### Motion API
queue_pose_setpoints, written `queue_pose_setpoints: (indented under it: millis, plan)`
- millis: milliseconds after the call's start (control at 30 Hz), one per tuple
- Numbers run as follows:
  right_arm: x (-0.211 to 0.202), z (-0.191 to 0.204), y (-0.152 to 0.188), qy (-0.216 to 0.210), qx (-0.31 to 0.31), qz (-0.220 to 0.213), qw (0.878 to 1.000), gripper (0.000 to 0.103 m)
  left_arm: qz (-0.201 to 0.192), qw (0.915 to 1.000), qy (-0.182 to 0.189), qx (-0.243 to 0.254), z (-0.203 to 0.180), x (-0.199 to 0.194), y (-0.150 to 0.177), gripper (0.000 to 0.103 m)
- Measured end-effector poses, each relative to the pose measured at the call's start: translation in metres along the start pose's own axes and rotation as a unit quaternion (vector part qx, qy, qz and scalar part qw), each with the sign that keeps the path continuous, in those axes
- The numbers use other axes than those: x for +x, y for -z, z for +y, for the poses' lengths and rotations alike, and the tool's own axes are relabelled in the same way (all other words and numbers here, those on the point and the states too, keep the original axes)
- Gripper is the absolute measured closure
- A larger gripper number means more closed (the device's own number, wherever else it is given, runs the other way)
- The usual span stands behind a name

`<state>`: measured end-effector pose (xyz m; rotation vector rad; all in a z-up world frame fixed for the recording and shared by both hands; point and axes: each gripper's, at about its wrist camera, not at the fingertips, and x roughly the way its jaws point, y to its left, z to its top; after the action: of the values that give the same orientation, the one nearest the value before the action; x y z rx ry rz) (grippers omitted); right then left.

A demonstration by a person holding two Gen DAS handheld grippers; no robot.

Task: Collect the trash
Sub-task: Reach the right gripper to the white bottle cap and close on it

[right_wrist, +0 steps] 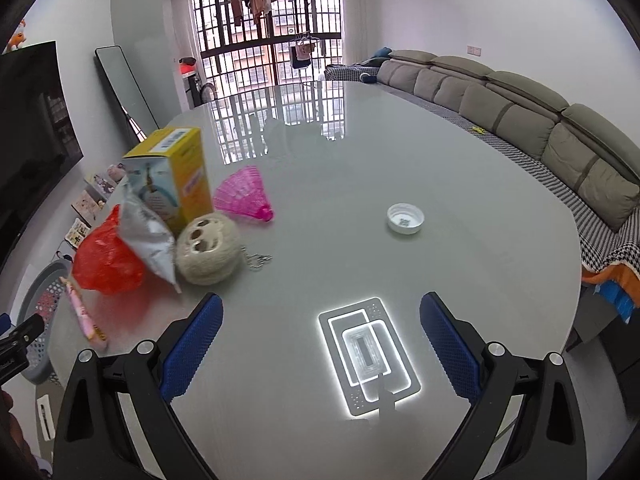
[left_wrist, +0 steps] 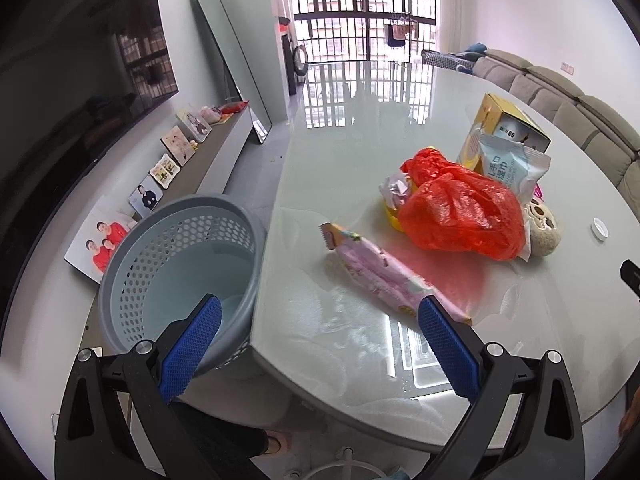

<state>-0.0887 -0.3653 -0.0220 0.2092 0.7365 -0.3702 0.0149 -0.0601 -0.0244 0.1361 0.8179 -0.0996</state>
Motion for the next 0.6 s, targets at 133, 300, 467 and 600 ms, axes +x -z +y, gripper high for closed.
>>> queue_pose_setpoints:
  millis: [133, 300, 467, 600]
  plan:
    - [0.030, -0.033, -0.016, 0.007, -0.007, 0.015, 1.000, 0.009, 0.006, 0.9999, 0.012, -0.004, -0.013, 0.004, -0.003, 0.006]
    - [0.070, -0.065, -0.034, 0.025, -0.019, 0.040, 0.999, 0.009, 0.011, 0.9999, 0.005, 0.000, -0.031, 0.006, -0.006, 0.006]
    - [0.104, -0.082, -0.052, 0.034, -0.032, 0.059, 0.997, 0.009, 0.009, 0.9999, 0.003, -0.011, -0.035, 0.008, -0.012, 0.006]
    - [0.126, -0.091, -0.060, 0.032, -0.043, 0.074, 0.996, 0.009, 0.007, 0.9999, -0.007, -0.011, -0.036, 0.011, -0.015, 0.006]
